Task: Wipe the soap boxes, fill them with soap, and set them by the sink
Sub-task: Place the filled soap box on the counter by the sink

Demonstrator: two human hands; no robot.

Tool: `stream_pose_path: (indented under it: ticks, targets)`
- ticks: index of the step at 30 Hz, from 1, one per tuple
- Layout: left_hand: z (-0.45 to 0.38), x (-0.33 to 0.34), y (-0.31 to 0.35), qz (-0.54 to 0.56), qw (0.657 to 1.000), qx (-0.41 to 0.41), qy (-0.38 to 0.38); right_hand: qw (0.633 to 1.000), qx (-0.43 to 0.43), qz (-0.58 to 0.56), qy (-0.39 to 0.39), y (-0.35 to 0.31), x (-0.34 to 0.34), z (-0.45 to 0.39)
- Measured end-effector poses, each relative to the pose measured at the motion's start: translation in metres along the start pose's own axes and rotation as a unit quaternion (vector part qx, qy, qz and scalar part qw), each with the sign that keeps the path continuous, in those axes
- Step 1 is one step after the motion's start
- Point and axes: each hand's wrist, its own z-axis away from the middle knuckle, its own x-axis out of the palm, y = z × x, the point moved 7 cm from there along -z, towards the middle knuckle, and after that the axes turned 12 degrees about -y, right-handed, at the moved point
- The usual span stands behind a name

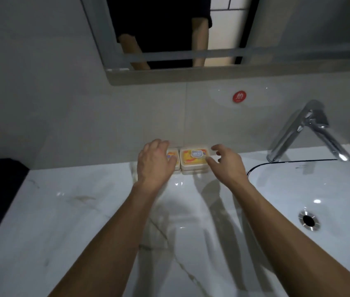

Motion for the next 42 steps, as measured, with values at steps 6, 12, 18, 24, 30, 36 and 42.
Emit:
stream_pose_path:
  ticks: [6, 12, 18, 24, 30, 36, 42]
  targets:
    - [0.035, -0.032, 0.046, -0.014, 0.996, 0.077, 0.043, 0.998, -0.017, 0.001, 0.065, -0.025, -0.03, 0.07]
    - [0.073, -0.042, 0.083, 0.005, 0.992, 0.116, 0.056, 0.99, 0.0, -0.027, 0.136, -0.017, -0.049, 0.138]
    - [0.112, -0.034, 0.125, 0.026, 0.987, 0.149, 0.046, 0.978, 0.014, -0.068, 0.196, 0.0, -0.071, 0.191]
    - [0.149, -0.01, 0.178, 0.034, 0.985, 0.168, 0.024, 0.97, 0.021, -0.053, 0.235, 0.03, -0.113, 0.242]
    - [0.194, 0.023, 0.272, 0.024, 0.972, 0.234, 0.001, 0.963, 0.063, -0.025, 0.262, 0.098, -0.162, 0.315]
    - [0.254, 0.079, 0.366, 0.006, 0.953, 0.299, -0.046, 0.949, 0.141, 0.0, 0.282, 0.187, -0.208, 0.408]
    - [0.317, 0.142, 0.462, -0.006, 0.921, 0.375, -0.107, 0.915, 0.237, -0.021, 0.325, 0.274, -0.232, 0.512]
